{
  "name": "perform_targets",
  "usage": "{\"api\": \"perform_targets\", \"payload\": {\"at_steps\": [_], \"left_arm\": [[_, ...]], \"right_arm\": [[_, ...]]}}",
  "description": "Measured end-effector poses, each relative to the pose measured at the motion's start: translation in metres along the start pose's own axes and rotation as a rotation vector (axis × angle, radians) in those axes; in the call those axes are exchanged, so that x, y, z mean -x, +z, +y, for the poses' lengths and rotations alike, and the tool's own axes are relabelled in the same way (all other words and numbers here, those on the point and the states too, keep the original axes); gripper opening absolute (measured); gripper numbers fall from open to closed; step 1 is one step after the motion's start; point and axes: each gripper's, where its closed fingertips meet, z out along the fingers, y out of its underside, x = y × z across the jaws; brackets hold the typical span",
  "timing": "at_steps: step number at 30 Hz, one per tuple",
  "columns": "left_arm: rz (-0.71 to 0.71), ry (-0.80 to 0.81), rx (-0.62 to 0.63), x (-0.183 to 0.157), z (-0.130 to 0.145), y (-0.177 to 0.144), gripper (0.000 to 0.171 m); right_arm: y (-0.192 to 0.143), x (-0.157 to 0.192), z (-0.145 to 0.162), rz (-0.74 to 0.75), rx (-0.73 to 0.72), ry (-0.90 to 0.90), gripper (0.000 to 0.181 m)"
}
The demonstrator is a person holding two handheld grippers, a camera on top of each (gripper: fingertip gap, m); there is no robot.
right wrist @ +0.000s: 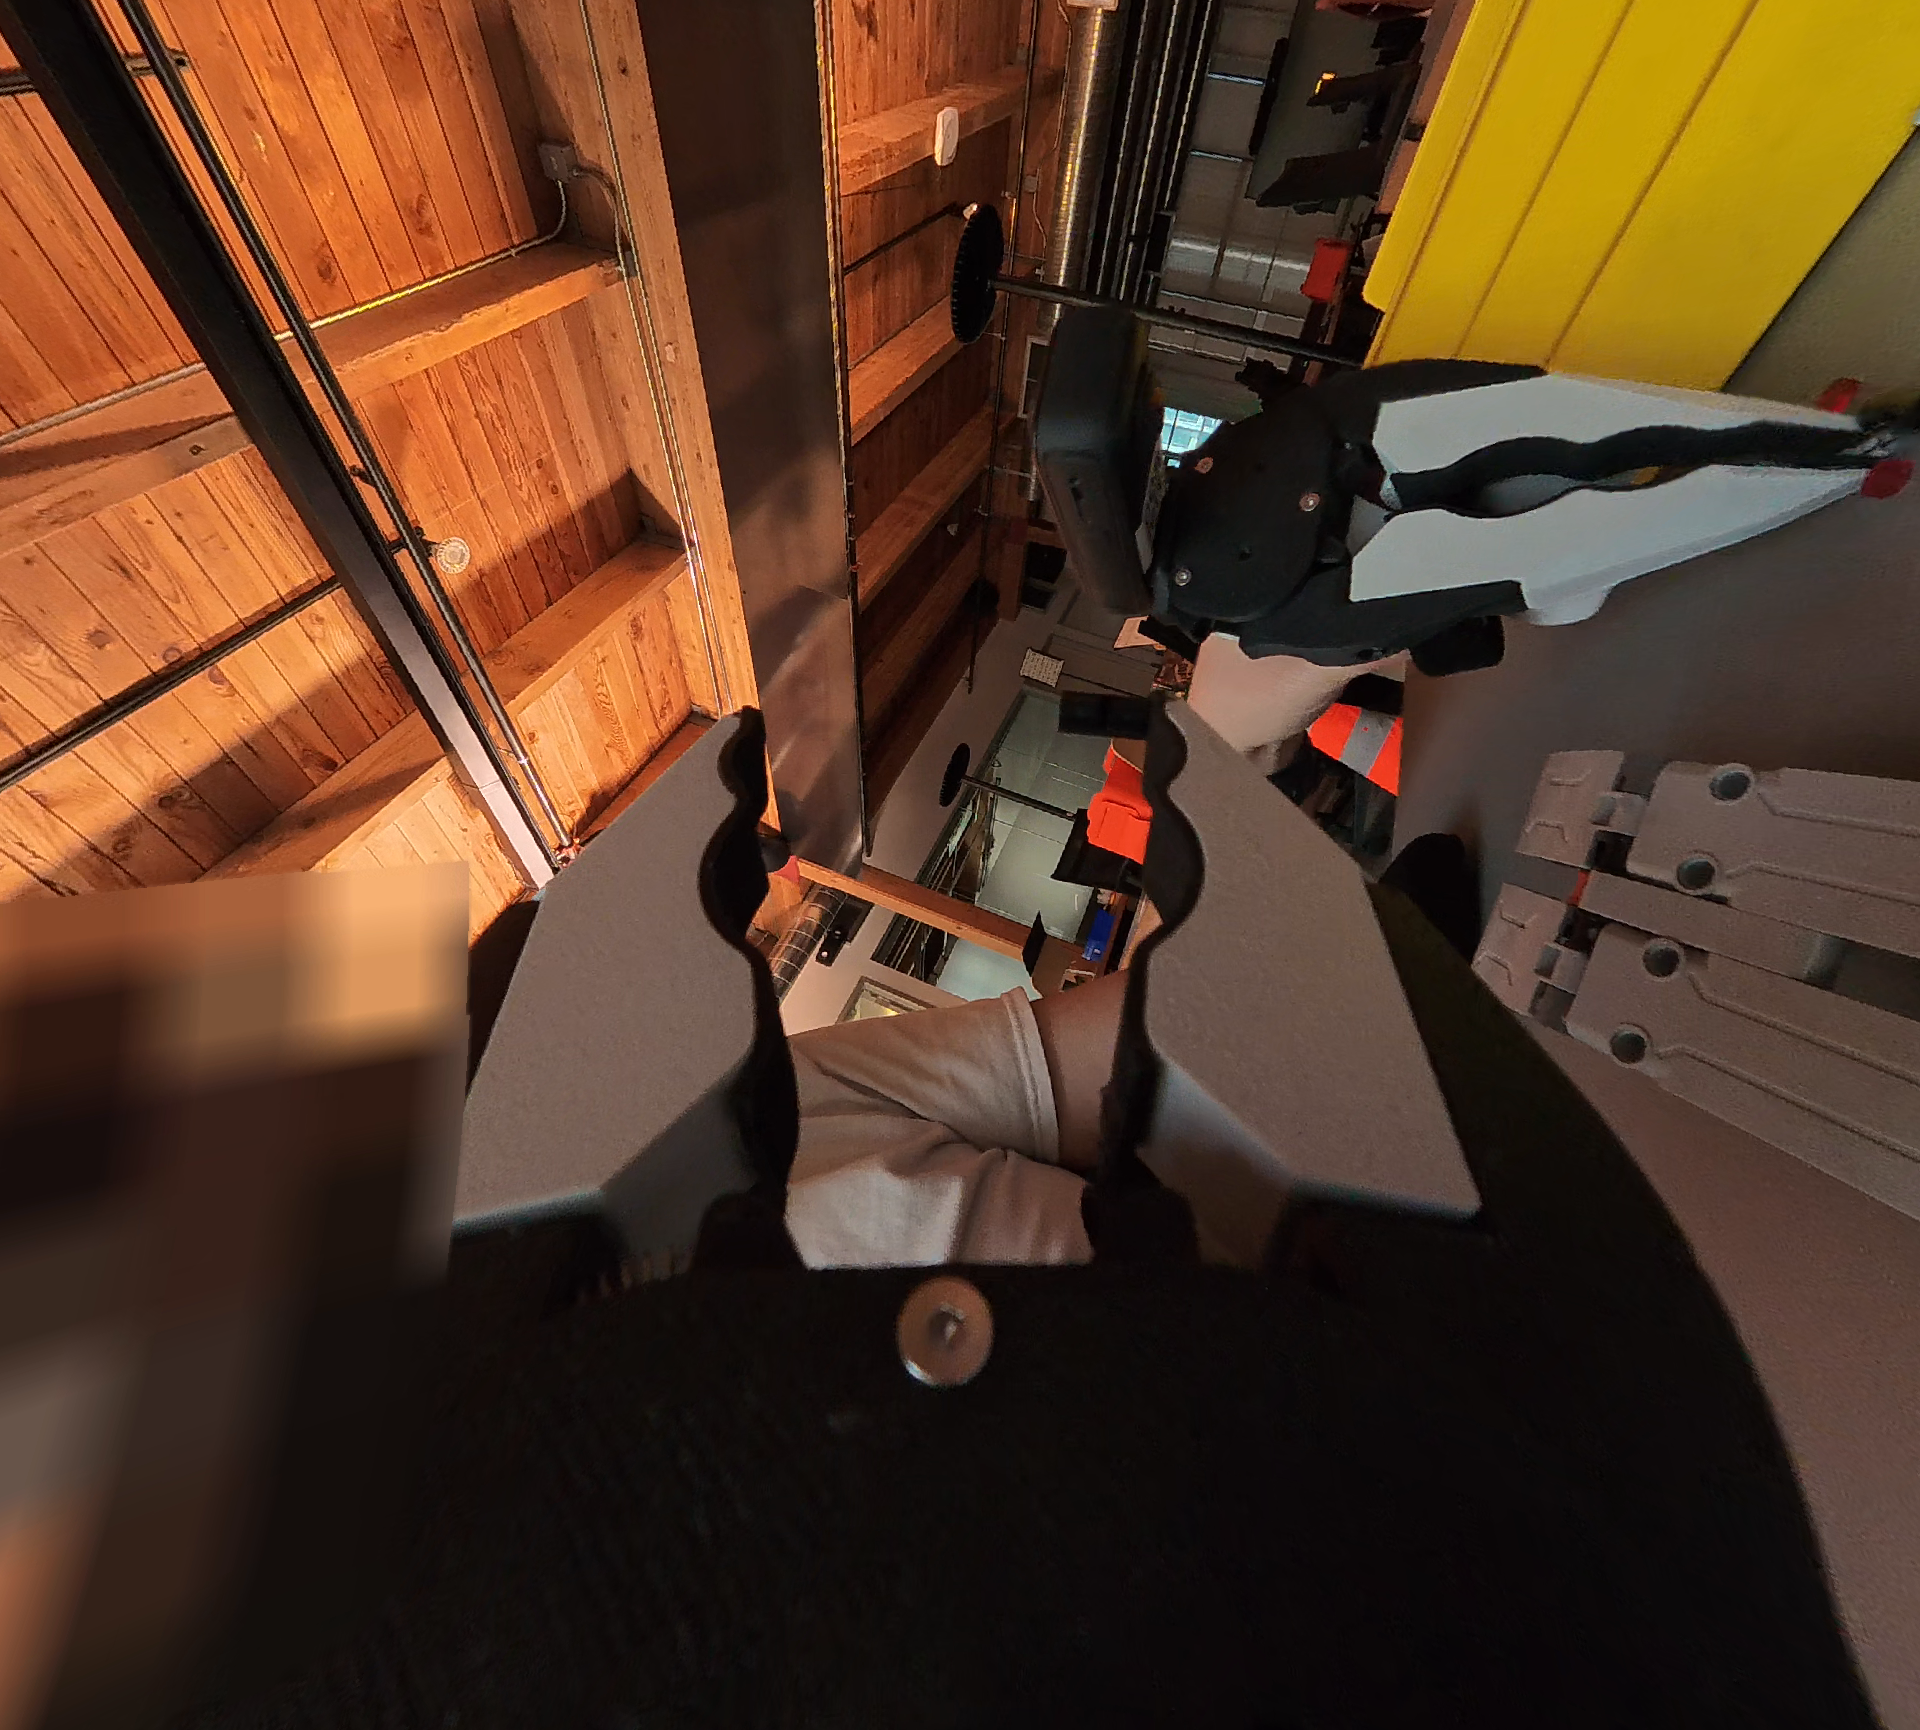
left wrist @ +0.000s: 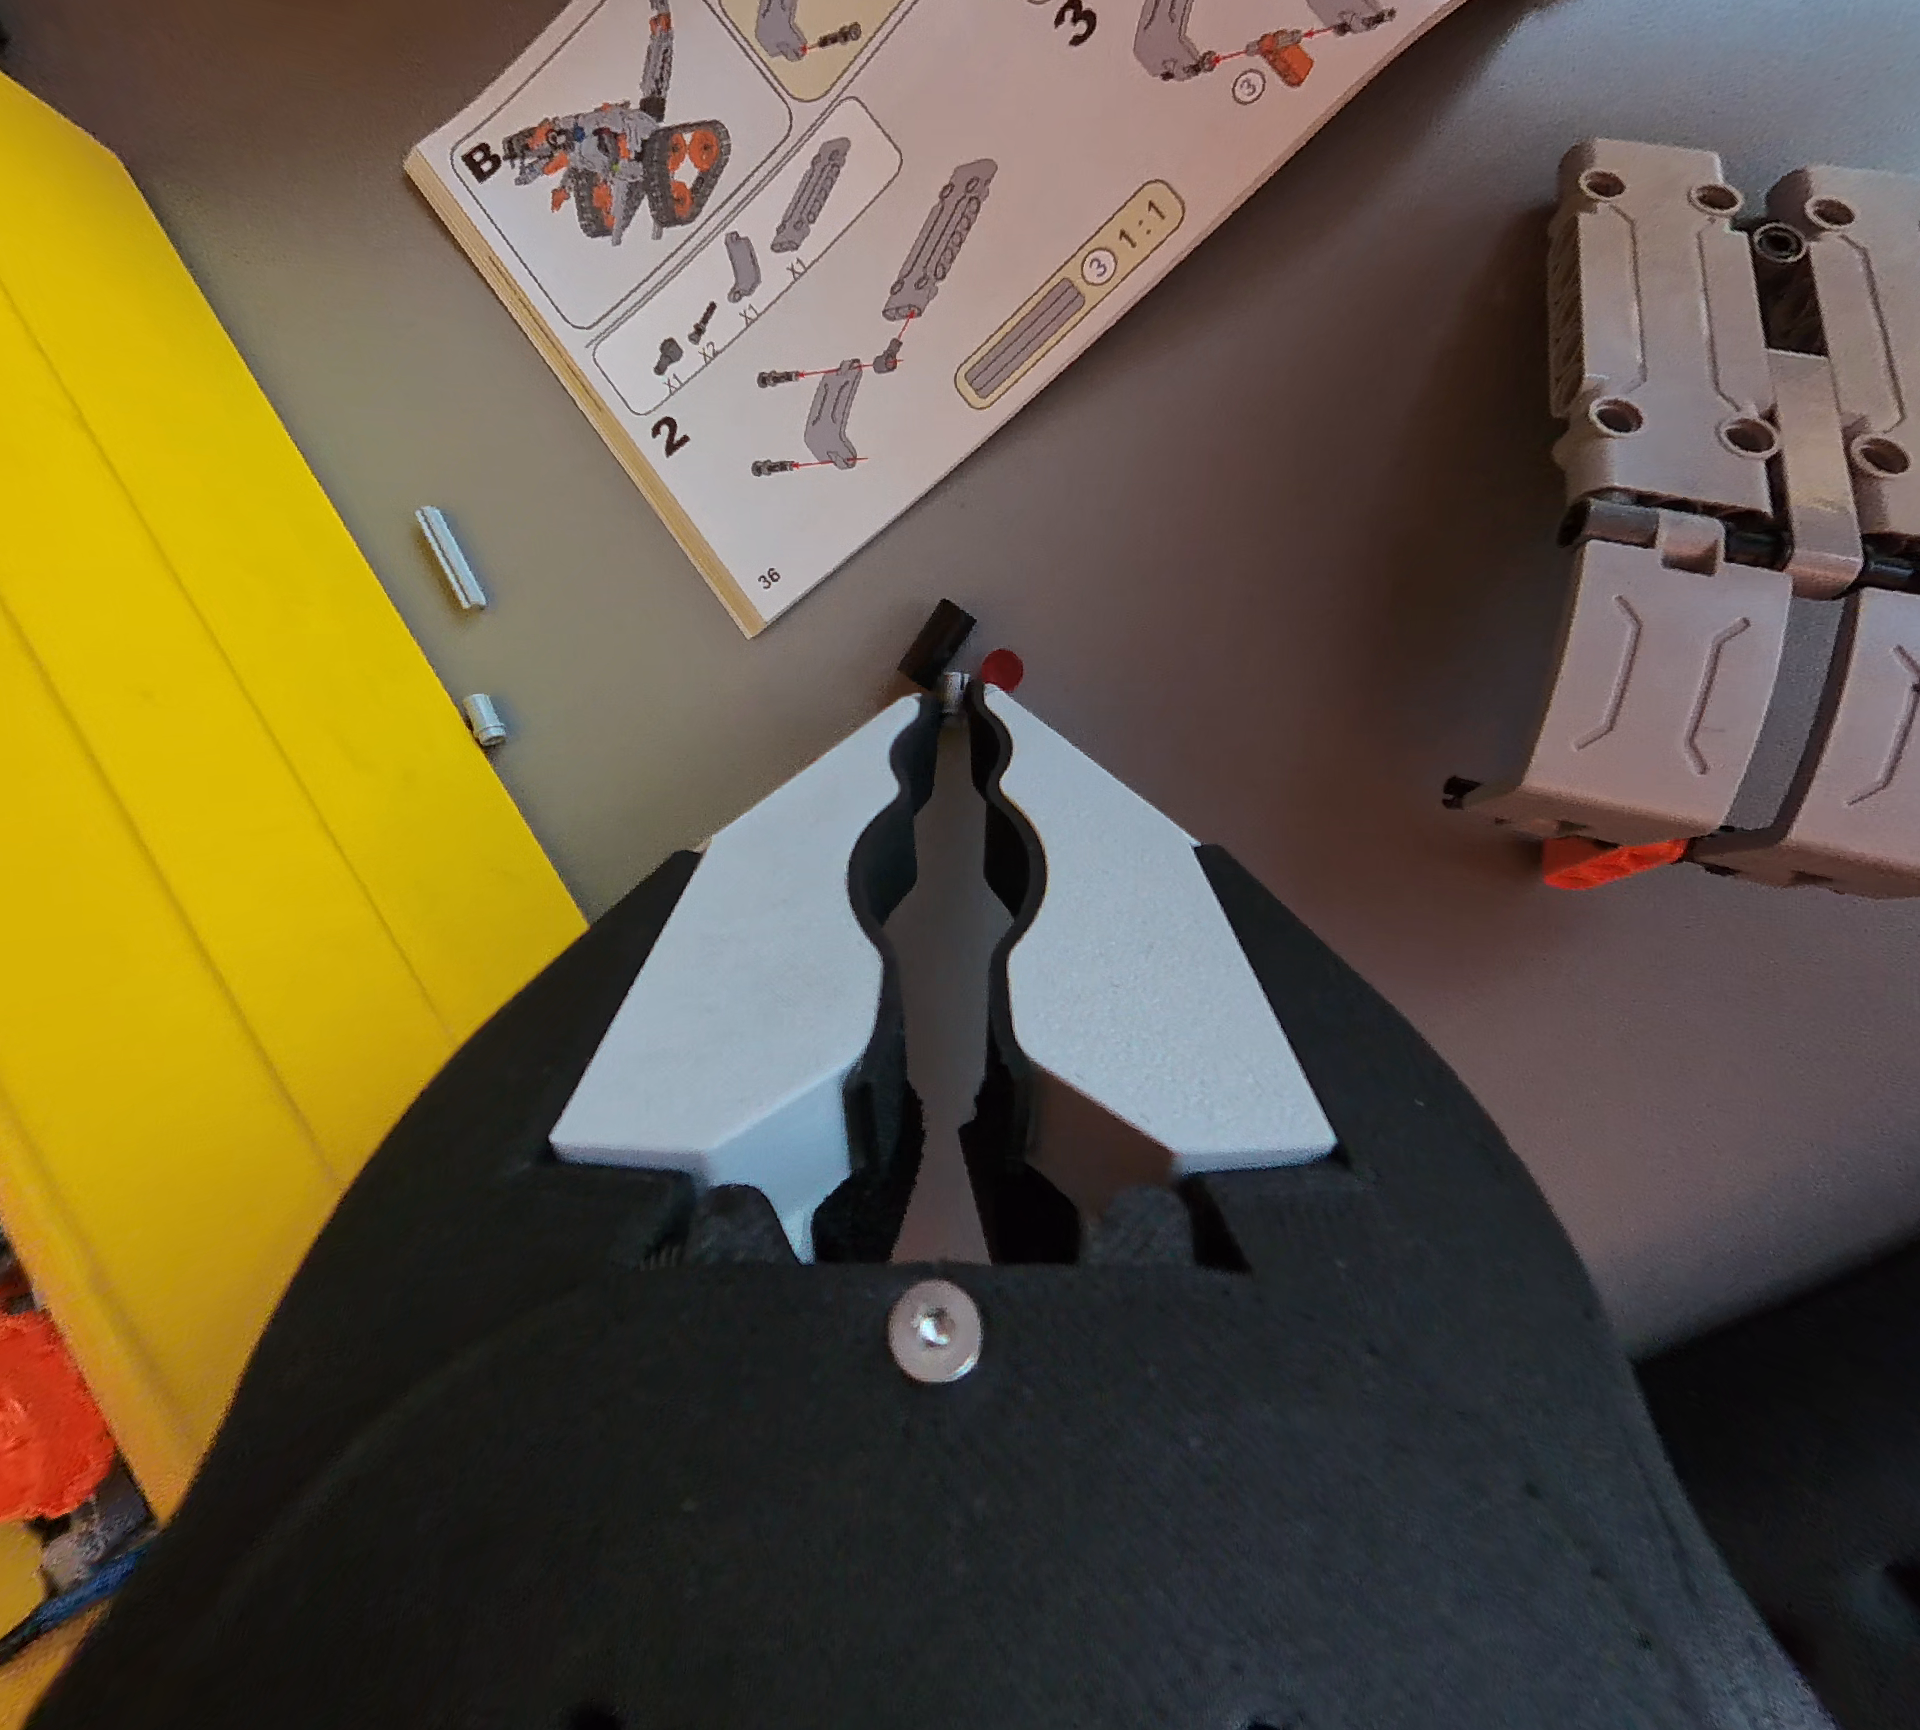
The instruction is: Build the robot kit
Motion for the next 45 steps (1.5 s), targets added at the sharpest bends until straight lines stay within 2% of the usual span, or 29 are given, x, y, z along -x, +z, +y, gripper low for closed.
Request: {"api": "perform_targets", "payload": {"at_steps": [4,7,11,14,17,20,24,28,31,34,38,42,45], "left_arm": [[-0.017,-0.008,-0.005,0.002,0.003,-0.003,0.003],[-0.065,0.045,-0.06,0.001,-0.006,-0.02,0.003],[-0.061,0.341,-0.177,-0.032,-0.041,-0.067,0.003],[-0.129,0.591,-0.207,-0.048,-0.068,-0.104,0.003],[-0.187,0.767,-0.274,-0.062,-0.095,-0.134,0.003],[-0.276,0.889,-0.317,-0.066,-0.111,-0.148,0.003],[-0.277,1.026,-0.293,-0.078,-0.109,-0.144,0.003],[-0.217,1.022,-0.141,-0.076,-0.089,-0.128,0.003],[-0.114,0.869,-0.009,-0.072,-0.064,-0.113,0.003],[0.029,0.695,0.068,-0.079,-0.044,-0.103,0.003],[0.124,0.585,0.154,-0.09,-0.035,-0.107,0.003],[0.155,0.648,0.169,-0.112,-0.041,-0.111,0.003],[0.129,0.797,0.268,-0.122,-0.039,-0.102,0.003]], "right_arm": [[-0.001,-0.001,-0.001,0.002,-0.001,-0.002,0.073],[-0.001,-0.004,-0.001,0.016,-0.003,-0.007,0.073],[0.0,-0.011,-0.001,0.023,-0.012,0.005,0.073],[0.003,-0.01,0.001,0.025,-0.003,-0.015,0.073],[0.004,-0.002,0.001,-0.007,-0.008,-0.013,0.073],[0.003,-0.002,0.0,-0.002,-0.018,-0.008,0.072],[0.005,-0.004,0.003,0.007,-0.012,0.012,0.072],[0.007,-0.007,0.007,0.024,0.002,0.021,0.072],[0.005,-0.01,0.007,0.045,0.005,0.011,0.072],[0.001,-0.012,0.004,0.07,0.008,-0.009,0.072],[-0.008,-0.004,-0.003,0.076,0.004,-0.042,0.072],[-0.026,0.018,-0.018,0.053,-0.029,-0.087,0.072],[-0.048,0.036,-0.03,0.049,-0.075,-0.13,0.072]]}}
